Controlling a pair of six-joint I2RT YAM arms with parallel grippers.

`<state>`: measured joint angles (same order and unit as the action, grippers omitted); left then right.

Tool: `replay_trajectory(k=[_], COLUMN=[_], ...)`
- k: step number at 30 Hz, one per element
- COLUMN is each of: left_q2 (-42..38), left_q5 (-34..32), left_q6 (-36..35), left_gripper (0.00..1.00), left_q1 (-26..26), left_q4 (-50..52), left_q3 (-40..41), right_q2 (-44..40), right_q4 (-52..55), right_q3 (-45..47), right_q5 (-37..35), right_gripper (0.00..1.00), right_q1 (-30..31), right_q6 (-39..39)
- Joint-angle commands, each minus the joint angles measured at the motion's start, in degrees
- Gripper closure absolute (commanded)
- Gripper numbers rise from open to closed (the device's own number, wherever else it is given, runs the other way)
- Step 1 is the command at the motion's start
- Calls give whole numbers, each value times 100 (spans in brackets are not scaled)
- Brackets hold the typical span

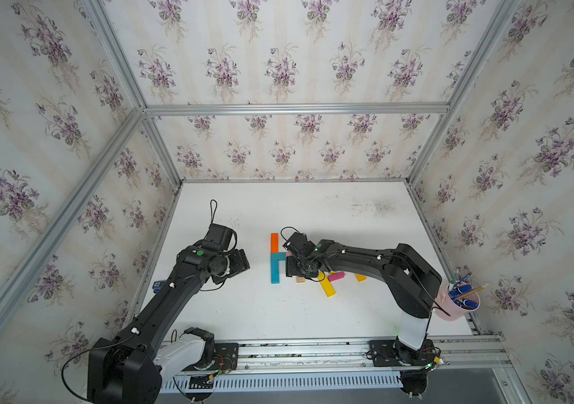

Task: Assemble the letter h with building blocks
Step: Assemble the building block at the center of the board.

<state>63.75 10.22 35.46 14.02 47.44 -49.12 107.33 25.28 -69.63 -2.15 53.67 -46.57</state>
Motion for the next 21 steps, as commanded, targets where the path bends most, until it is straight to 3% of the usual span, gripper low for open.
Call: replay_trajectory(k=[1, 21], left_q2=[6, -13], left_q5=[-20, 22], left_q6=[-5, -20], left_gripper=[24, 24], left_q1=[-5, -12], left_q4=[-17, -59], left_q3=[9, 84], right_q2=[42, -45], right_q4=[-22, 435], right_q3=[-23, -272], right_q5=[-15, -433], right_gripper=[33, 34], right_q1=[12, 14], right_q6=[-54, -20])
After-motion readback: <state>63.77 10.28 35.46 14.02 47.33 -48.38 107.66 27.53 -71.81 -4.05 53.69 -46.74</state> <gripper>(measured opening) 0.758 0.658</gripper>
